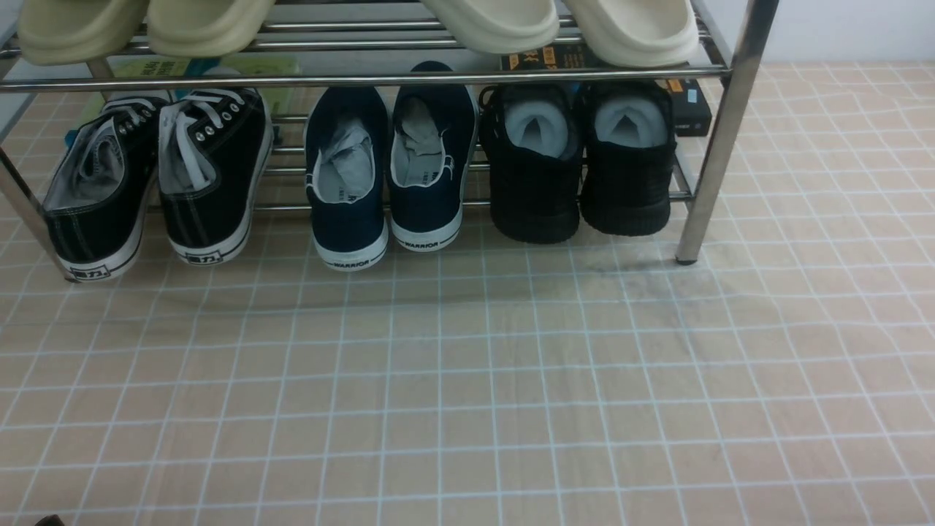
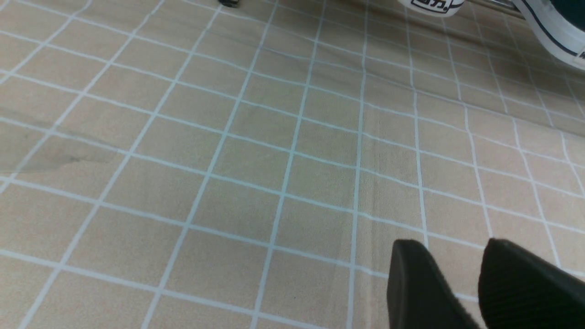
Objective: Take the shoes off the shelf from the light coffee tablecloth by hand.
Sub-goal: 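Grasp the leftmost shoe on the bottom shelf of the shoe rack with the left gripper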
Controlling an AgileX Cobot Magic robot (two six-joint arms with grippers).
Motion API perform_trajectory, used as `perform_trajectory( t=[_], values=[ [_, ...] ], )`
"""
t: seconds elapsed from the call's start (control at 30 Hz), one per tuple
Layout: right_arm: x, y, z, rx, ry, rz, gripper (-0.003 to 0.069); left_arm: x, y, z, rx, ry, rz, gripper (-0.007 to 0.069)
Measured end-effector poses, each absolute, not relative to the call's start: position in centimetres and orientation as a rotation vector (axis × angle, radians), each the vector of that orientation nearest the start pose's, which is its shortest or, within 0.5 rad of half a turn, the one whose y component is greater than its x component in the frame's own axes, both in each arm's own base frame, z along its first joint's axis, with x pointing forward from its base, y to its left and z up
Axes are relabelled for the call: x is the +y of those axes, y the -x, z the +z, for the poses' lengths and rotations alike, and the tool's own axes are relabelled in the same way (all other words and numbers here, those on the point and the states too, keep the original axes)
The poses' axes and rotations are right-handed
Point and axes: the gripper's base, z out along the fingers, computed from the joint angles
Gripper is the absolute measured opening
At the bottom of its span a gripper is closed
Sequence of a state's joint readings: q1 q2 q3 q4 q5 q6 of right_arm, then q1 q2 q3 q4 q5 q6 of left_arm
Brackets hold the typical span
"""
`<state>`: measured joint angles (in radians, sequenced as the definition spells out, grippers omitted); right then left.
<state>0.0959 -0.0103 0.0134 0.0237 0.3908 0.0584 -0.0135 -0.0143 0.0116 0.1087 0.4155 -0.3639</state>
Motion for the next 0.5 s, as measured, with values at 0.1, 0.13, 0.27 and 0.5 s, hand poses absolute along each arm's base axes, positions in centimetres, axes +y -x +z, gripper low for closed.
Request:
perform_trajectory(
  t=[0.1,0.13,0.27,0.5],
  values=[
    [0.6,-5.2,17.4,1.879,0.021,0.130,0.0240,0.2,-5.1,17.3,1.871,0.321,-0.204,0.0242],
    [0.6,-5.2,17.4,1.879,0.021,0.130,0.0240,0.2,-5.1,17.3,1.869,0.334,-0.221,0.0242],
    [0.6,-5.2,17.4,1.879,0.021,0.130,0.0240,-0.7,-5.2,17.4,1.792,0.670,-0.602,0.0242],
    [0.6,-5.2,17.4,1.879,0.021,0.130,0.0240,-1.2,-5.2,17.5,1.668,0.998,-0.939,0.0242]
  ],
)
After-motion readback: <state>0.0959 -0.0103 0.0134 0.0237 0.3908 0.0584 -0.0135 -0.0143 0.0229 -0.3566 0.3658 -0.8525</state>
